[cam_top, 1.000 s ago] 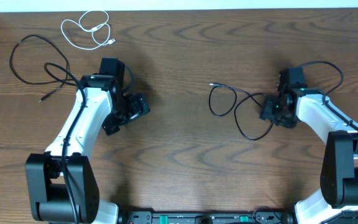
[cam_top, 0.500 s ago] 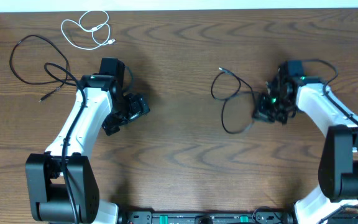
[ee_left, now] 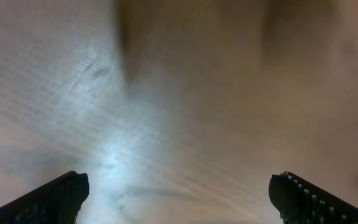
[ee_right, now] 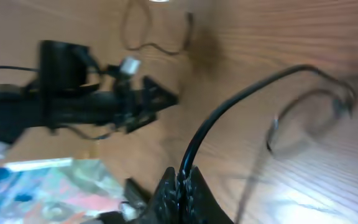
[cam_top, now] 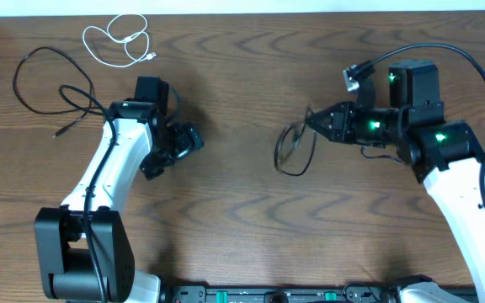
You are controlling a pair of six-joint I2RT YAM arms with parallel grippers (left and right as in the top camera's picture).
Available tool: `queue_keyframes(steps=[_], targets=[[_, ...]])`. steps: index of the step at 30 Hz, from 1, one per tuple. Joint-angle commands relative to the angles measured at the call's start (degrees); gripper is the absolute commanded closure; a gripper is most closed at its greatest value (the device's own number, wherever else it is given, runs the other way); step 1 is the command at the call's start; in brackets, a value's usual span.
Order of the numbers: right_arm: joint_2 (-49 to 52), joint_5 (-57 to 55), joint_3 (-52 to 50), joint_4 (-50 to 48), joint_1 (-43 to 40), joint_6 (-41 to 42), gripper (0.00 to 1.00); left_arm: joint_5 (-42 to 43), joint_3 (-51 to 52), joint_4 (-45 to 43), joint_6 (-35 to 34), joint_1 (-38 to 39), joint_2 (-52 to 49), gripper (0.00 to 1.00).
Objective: Untangle cables
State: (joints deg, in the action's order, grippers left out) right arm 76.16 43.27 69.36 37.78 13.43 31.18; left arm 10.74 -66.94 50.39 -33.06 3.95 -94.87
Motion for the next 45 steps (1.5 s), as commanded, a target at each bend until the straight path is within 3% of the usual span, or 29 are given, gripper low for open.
queue_keyframes(steps=[1,7,10,15,17,21,24,26,29,34,37,45], targets=[[-1.31,8.74,0.61,-6.62,0.92,8.28,0.99,3.41,0.22,-0.63,-7.85,-0.17,0.04,0.02],[-1.27,23.12,0.61,-35.10,-0.68,23.08,0.99,17.68,0.22,0.13,-7.98,-0.17,0.04,0.02],[-1.27,26.29,0.59,-39.82,-0.72,21.22,0.99,18.14,0.22,0.11,-7.91,-0.17,0.04,0.02],[-1.27,27.93,0.59,-30.88,-0.70,7.98,0.99,32.04,0.17,-1.57,-1.44,-0.74,0.07,0.02],[-1.27,23.26,0.57,-22.62,-0.79,0.66,0.99,39.67,0.17,-2.51,-1.49,-2.23,0.07,0.02],[-1.27,14.21,0.59,-12.79,-1.01,-4.63,0.99,48.59,0.17,-2.71,-1.60,-5.60,0.07,0.02],[-1.27,14.25,0.52,-12.24,0.59,-7.78,0.99,58.36,0.17,-2.73,-7.98,-6.45,0.07,0.02],[-1.25,13.92,0.46,-12.24,3.58,-12.26,0.99,64.06,0.17,-2.73,-18.05,-6.23,0.07,0.01],[-1.25,9.03,0.28,-12.13,6.71,-12.79,0.99,67.49,0.17,-2.73,-23.78,-5.95,0.07,0.08],[-1.25,-0.79,0.24,-11.67,11.85,-9.46,0.99,75.63,0.17,-2.75,-30.36,-5.86,0.07,0.08],[-1.14,-4.22,0.24,-12.98,16.17,-9.33,0.99,75.87,0.17,-2.75,-33.42,-5.84,0.07,0.09],[-0.26,-14.64,0.24,-14.36,25.53,-4.61,0.99,79.34,0.15,-2.95,-36.59,-5.86,0.17,0.15]])
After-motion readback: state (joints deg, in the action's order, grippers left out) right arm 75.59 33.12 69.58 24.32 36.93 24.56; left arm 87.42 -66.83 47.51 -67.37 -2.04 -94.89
